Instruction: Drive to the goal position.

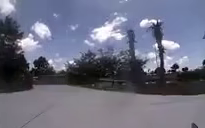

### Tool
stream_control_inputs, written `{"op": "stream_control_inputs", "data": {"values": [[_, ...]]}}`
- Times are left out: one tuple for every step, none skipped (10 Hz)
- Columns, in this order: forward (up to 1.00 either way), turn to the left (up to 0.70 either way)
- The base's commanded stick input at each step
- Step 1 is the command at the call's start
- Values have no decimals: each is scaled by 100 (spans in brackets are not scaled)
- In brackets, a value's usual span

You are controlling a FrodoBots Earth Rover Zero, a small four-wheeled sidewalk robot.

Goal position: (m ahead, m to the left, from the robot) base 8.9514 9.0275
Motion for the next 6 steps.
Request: {"op": "stream_control_inputs", "data": {"values": [[85, 0], [85, 0], [85, 0], [85, 0], [85, 0], [85, 0]]}}
